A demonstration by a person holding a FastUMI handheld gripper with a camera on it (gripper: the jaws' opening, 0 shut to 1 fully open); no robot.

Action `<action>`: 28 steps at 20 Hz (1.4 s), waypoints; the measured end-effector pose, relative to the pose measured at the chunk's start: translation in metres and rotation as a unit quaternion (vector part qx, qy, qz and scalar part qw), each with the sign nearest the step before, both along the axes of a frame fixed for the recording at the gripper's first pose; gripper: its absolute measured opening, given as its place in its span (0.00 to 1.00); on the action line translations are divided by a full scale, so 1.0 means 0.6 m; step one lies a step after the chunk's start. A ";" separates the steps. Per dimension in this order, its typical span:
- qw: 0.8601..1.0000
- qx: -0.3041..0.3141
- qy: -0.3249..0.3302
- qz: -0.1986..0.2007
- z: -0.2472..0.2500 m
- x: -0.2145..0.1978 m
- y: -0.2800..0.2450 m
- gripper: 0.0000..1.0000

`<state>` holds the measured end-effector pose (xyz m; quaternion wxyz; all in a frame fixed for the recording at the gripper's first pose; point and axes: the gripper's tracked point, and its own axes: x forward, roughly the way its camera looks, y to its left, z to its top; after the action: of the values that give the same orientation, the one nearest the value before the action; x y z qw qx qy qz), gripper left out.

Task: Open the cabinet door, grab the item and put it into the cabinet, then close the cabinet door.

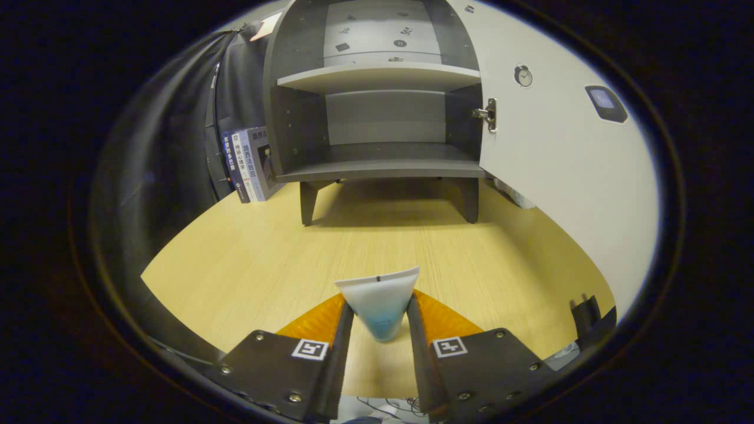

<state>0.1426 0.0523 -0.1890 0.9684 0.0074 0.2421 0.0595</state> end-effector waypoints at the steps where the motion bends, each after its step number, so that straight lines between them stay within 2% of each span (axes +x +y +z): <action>1: 1.000 0.001 0.002 -0.001 0.001 -0.003 0.001 0.50; 6: 1.000 0.014 -0.002 -0.003 0.043 -0.008 0.012 0.50; 15: 0.997 -0.018 -0.071 0.012 0.272 0.035 0.058 0.50; 22: 0.988 -0.037 -0.151 0.014 0.491 0.130 0.103 0.50; 28: 0.982 -0.051 -0.182 0.008 0.586 0.233 0.121 0.50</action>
<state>0.2821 0.1252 0.1627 0.9949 -0.0547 0.0640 0.0552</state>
